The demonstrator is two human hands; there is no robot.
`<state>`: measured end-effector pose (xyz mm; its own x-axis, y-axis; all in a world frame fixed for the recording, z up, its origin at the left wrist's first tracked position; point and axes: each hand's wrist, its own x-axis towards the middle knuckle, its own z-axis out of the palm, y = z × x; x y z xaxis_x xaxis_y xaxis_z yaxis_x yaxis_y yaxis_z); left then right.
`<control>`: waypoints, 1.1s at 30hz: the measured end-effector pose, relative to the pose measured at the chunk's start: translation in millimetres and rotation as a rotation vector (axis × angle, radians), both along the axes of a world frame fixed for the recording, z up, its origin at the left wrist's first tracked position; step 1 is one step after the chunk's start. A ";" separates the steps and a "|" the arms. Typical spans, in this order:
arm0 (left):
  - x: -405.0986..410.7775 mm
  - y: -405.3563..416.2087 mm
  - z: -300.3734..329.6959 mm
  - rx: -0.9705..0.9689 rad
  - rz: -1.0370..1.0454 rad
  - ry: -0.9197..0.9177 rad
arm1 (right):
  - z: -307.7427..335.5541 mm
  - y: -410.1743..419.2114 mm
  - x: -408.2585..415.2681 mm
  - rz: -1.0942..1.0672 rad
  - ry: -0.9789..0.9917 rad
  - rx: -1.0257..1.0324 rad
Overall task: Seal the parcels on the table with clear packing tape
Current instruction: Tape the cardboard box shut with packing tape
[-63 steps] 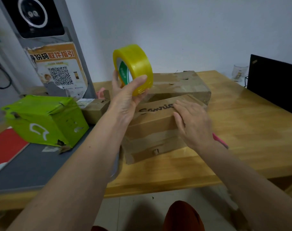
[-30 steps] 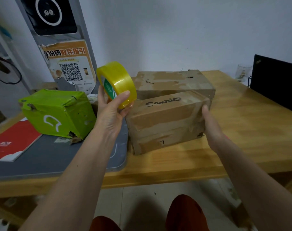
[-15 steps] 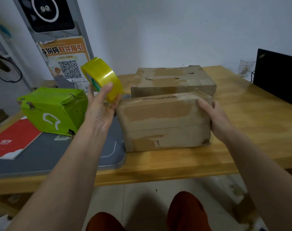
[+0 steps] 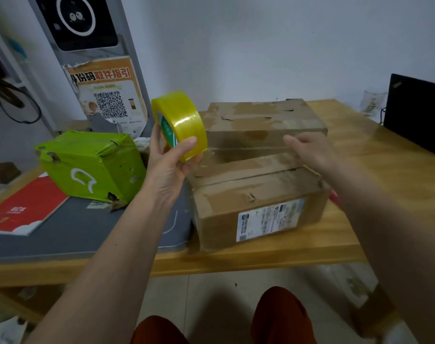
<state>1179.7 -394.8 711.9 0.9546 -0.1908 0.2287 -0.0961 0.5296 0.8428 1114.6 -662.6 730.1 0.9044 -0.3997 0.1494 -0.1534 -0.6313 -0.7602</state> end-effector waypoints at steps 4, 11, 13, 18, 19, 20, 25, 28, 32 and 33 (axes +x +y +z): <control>-3.1 -4.2 -9.4 0.007 -0.004 0.025 | -18.8 9.7 -16.1 0.070 0.025 -0.234; -12.5 -11.3 -17.0 0.081 0.069 -0.013 | -61.2 -12.6 -52.6 -0.244 -0.037 0.161; -14.5 -16.3 -20.0 0.079 0.081 -0.020 | -66.5 -16.2 -58.5 -0.168 -0.029 0.295; -5.5 -34.1 -21.2 0.088 0.078 0.019 | -71.6 -9.9 -58.4 -0.209 -0.171 0.348; -1.8 -34.9 -20.0 0.079 0.072 0.029 | -71.3 -7.6 -57.1 -0.229 -0.181 0.356; 1.2 -34.9 -18.4 0.068 0.065 0.041 | -71.6 -6.4 -55.4 -0.246 -0.182 0.369; -3.9 -29.2 -17.3 0.017 0.015 0.042 | -72.7 12.9 -66.9 -0.334 -0.201 -0.096; -16.8 -24.3 -20.1 0.003 -0.033 -0.008 | -69.5 42.2 -75.7 0.016 -0.349 -0.351; -33.1 -21.3 -24.8 0.037 -0.050 -0.054 | -56.1 61.0 -72.5 0.360 -0.236 -0.464; -35.7 -21.5 -25.5 0.045 -0.059 -0.052 | -51.1 61.3 -70.8 0.359 -0.231 -0.501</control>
<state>1144.0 -416.3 686.4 0.9282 -0.2580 0.2679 -0.1102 0.4972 0.8606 1043.8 -601.3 679.0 0.8910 0.0896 0.4451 0.2649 -0.8988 -0.3493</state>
